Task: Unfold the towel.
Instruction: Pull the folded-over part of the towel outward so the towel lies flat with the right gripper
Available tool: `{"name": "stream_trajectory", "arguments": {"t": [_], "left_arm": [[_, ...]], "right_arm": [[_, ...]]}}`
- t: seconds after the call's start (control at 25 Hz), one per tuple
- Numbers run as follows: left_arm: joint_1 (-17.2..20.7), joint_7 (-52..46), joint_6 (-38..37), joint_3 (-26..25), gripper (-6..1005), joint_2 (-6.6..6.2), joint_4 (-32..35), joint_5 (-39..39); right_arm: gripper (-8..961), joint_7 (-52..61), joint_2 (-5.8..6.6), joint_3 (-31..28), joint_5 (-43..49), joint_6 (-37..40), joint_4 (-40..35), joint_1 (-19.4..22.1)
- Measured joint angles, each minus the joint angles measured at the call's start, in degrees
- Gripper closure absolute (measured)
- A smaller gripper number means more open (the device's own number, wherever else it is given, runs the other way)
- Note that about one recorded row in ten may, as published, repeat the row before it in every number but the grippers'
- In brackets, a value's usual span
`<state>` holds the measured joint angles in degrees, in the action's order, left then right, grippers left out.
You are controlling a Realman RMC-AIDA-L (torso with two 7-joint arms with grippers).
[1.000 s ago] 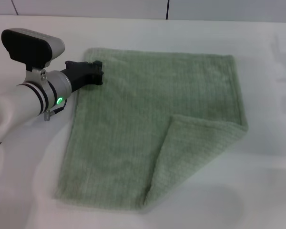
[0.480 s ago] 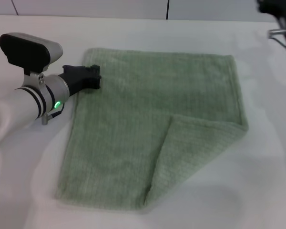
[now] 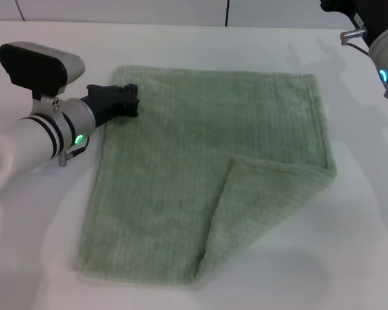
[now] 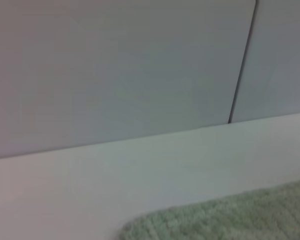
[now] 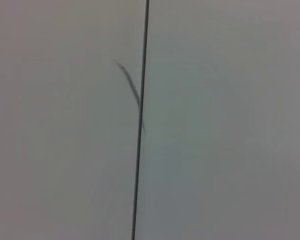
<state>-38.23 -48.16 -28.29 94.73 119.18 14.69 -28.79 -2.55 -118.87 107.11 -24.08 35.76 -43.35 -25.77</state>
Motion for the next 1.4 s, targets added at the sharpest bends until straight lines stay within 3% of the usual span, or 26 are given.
{"name": "stream_trajectory", "arguments": {"t": [0.68,1.4], "left_arm": [[-0.1,0.0,0.3,-0.2,997,0.0,0.8,0.1],[-0.1,0.1,0.4,-0.4,997,0.0,0.8,0.1]], "right_arm": [[307,0.1,0.22,-0.1,-0.2,-2.9,-1.4,-0.6],[307,-0.3,0.23,-2.9,2.8,-20.1,-11.8,0.3]]}}
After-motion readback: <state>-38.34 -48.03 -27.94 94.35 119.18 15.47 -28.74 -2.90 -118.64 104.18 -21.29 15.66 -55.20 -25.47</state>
